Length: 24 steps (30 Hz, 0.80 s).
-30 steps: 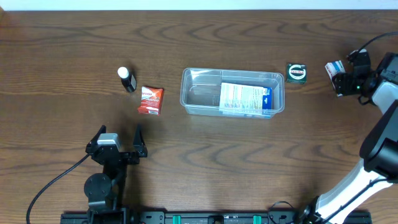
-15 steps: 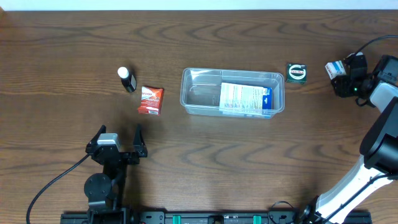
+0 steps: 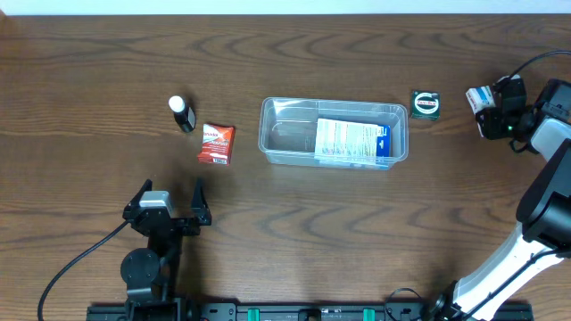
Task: Pack container
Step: 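Carry the white Panadol box into the container beside the blue box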
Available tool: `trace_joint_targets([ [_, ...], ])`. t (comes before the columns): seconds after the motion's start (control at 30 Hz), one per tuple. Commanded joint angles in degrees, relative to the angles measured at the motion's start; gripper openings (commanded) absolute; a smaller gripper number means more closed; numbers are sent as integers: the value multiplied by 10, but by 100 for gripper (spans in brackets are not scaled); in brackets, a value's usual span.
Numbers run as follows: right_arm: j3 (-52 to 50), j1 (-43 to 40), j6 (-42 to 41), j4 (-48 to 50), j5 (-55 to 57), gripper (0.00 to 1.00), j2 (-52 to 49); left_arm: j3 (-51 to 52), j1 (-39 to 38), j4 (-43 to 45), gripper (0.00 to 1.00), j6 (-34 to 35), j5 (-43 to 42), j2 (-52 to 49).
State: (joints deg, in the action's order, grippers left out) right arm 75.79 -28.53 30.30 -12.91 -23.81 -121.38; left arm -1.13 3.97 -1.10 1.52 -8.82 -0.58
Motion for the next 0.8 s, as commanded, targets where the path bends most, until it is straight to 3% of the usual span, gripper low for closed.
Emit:
trace_joint_targets([
  [0.0, 0, 13, -10, -2, -30, 42, 38, 9, 2, -19, 98, 3, -10, 3],
  [0.13, 0, 26, -9, -14, -30, 47, 76, 9, 2, -19, 98, 3, -10, 3],
  [0.4, 0, 85, -6, -61, -34, 48, 197, 9, 2, -19, 98, 3, -10, 3],
  [0.6, 0, 173, 17, -127, -34, 48, 302, 9, 2, -19, 98, 3, -10, 3],
  [0.77, 0, 272, 74, -180, -27, 47, 333, 9, 2, -19, 98, 3, -10, 3],
])
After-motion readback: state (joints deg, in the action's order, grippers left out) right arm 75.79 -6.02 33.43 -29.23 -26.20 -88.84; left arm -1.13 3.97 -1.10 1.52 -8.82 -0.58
